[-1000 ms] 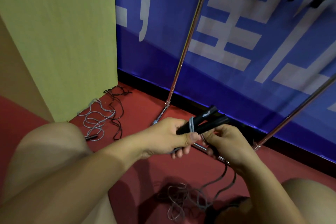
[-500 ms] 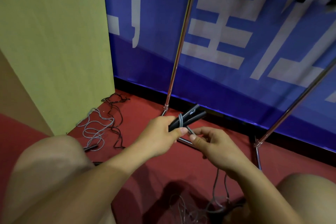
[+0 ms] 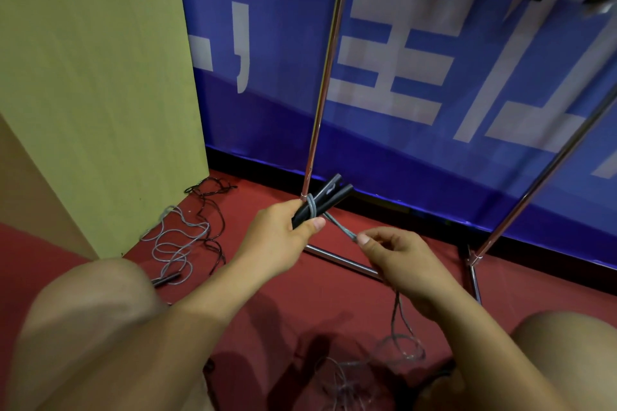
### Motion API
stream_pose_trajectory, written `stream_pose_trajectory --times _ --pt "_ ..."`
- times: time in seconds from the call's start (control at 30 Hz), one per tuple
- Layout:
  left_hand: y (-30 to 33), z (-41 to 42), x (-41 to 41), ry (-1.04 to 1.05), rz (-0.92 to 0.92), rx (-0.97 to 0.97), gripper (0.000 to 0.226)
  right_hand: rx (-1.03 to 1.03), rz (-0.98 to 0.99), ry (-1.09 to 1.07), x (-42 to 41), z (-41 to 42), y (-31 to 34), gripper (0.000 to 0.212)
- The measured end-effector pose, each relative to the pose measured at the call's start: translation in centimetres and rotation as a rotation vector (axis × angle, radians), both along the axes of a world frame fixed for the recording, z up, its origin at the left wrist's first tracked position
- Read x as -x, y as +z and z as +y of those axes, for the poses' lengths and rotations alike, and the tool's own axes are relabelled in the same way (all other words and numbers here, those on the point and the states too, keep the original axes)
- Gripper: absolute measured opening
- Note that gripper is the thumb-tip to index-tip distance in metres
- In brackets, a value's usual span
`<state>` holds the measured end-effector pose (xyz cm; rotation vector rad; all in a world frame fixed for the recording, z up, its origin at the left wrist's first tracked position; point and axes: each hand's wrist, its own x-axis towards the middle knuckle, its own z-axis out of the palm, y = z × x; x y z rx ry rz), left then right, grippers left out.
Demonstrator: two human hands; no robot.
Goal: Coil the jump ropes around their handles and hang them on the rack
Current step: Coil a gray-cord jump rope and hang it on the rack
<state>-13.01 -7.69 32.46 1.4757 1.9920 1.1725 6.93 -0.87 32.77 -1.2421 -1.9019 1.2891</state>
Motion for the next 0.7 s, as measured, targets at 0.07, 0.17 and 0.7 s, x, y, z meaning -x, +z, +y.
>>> stream_pose_trajectory --times 0.07,0.17,0.7 --pt "-0.2 0.2 0.4 0.011 -0.051 -0.015 0.019 0.043 0.074 -0.033 0.1 0.2 0.1 0.01" --pt "-0.1 0.2 0.5 0.004 -0.119 -0.02 0.015 0.015 0.034 -0.032 -0.1 0.4 0.2 0.018" --pt "-0.7 0.3 0.3 -0.082 0.135 0.108 0.017 -0.15 -0.073 0.294 -0.2 -2.2 1.6 0.035"
